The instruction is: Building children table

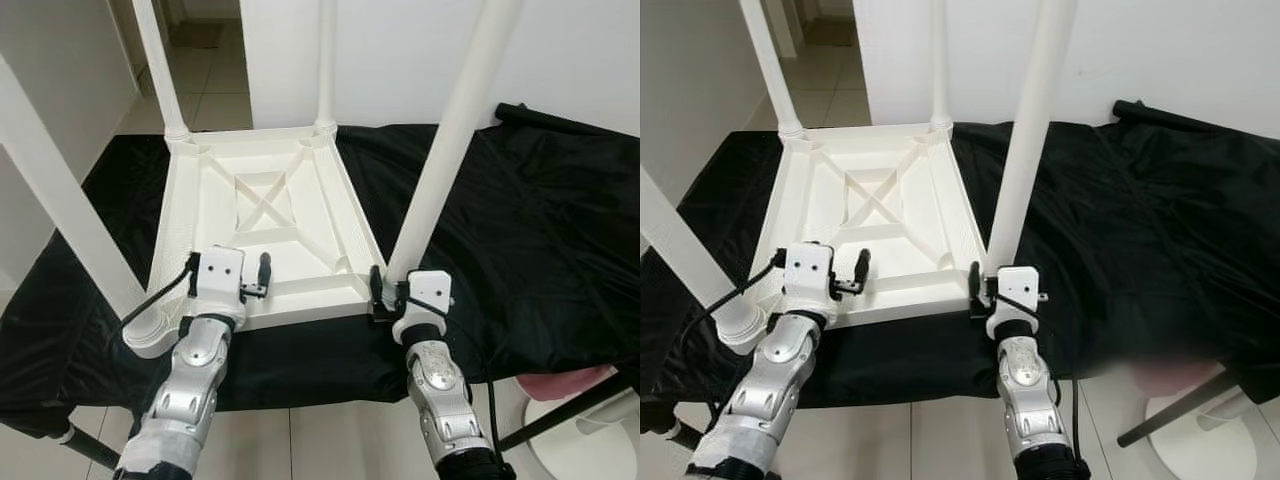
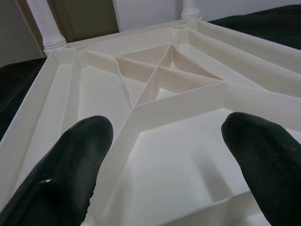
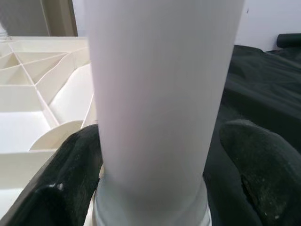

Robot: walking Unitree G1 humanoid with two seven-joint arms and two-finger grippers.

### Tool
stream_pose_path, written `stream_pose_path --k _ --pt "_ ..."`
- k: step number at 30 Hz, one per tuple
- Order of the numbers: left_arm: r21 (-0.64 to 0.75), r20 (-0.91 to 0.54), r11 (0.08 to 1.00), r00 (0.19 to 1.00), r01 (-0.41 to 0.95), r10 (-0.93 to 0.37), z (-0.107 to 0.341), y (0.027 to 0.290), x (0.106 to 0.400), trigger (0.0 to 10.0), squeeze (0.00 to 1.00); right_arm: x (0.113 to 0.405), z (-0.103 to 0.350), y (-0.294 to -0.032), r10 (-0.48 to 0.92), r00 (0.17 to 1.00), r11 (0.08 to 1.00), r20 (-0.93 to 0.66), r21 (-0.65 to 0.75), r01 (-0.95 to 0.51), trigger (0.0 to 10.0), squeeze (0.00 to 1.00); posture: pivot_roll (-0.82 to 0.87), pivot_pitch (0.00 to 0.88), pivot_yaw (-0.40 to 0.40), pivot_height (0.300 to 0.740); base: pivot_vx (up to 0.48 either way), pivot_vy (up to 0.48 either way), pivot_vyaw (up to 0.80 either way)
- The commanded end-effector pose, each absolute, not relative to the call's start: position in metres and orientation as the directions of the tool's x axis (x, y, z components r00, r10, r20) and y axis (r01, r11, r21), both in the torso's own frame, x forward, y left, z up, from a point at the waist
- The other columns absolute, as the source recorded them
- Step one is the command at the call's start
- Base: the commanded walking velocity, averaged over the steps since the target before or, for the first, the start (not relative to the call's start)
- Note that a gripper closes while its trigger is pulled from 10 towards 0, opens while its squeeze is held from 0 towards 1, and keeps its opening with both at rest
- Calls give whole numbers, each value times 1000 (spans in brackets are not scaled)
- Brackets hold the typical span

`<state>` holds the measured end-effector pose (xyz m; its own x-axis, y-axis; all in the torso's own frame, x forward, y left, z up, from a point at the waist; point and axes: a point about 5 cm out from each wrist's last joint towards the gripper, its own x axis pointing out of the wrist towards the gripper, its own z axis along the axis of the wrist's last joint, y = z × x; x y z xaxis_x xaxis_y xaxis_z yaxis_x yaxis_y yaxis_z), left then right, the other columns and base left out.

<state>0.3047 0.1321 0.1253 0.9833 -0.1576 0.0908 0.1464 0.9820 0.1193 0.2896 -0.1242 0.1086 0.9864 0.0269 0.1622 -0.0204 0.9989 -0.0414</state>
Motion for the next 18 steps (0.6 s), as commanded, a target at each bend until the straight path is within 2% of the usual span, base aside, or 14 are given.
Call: stream_pose_path --k 1,10,18 --pt "136 65 971 977 194 -204 121 131 301 10000 0 287 106 -124 39 987 999 155 -39 -33 10000 0 9 24 29 740 0 0 0" --pt "125 65 969 973 211 -221 122 129 292 10000 0 279 105 -124 89 983 995 157 -52 -82 10000 0 5 17 26 740 0 0 0" --pt "152 21 971 982 183 -189 113 144 287 10000 0 280 107 -124 125 979 991 159 -61 -116 10000 0 4 8 23 740 0 0 0"
